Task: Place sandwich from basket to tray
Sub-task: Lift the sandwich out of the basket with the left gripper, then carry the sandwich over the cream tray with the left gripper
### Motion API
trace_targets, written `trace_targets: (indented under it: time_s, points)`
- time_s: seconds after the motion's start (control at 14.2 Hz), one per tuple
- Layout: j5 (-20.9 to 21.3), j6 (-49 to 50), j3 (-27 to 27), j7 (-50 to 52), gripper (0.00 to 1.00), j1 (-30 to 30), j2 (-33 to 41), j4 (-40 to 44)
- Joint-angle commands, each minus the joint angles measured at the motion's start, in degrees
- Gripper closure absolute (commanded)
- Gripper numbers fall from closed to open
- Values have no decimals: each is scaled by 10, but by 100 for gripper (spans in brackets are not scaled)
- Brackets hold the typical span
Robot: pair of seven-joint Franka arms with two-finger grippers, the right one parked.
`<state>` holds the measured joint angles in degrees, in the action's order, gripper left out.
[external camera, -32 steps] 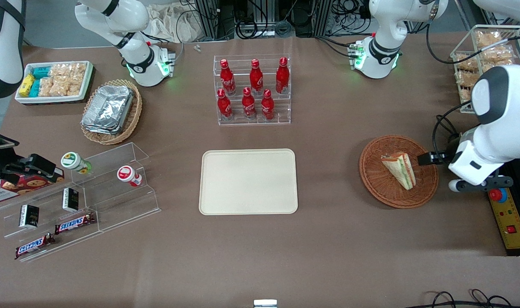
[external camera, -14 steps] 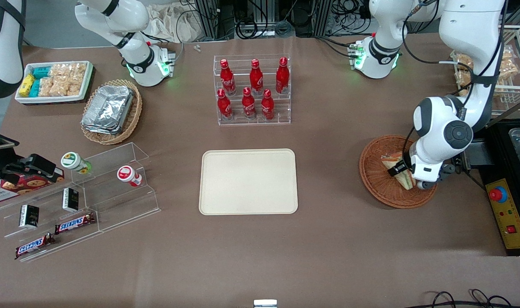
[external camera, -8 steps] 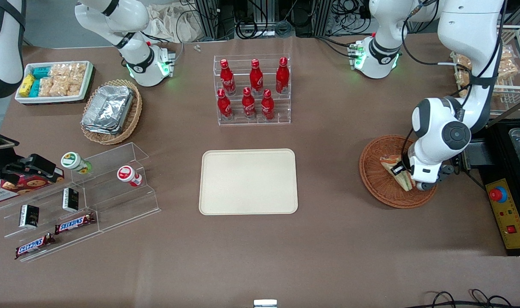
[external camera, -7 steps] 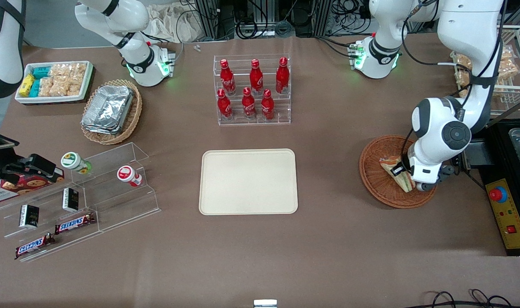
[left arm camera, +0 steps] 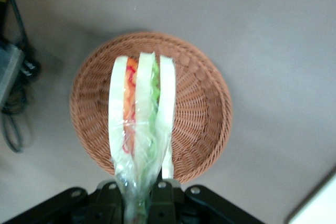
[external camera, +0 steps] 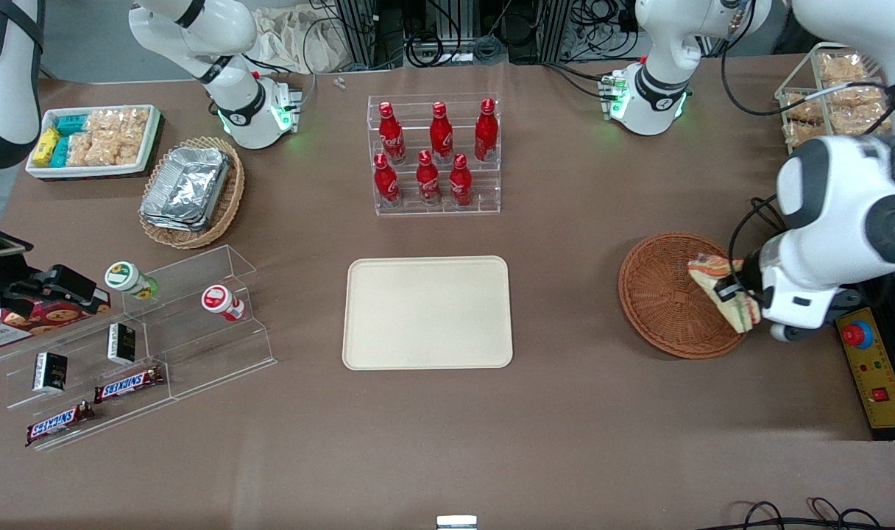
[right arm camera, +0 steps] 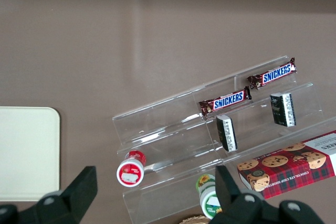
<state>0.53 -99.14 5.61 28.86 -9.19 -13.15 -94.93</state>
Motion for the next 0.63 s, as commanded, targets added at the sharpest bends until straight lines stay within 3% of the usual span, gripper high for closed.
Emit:
trace_targets:
  time_s: [0.0, 0.21, 0.56]
  points:
    - [0, 96, -1, -68, 100, -5, -21, 125]
    - [-4, 112, -69, -150, 100, -9, -36, 161]
    - [-2, 69, -196, -110, 100, -15, -105, 160]
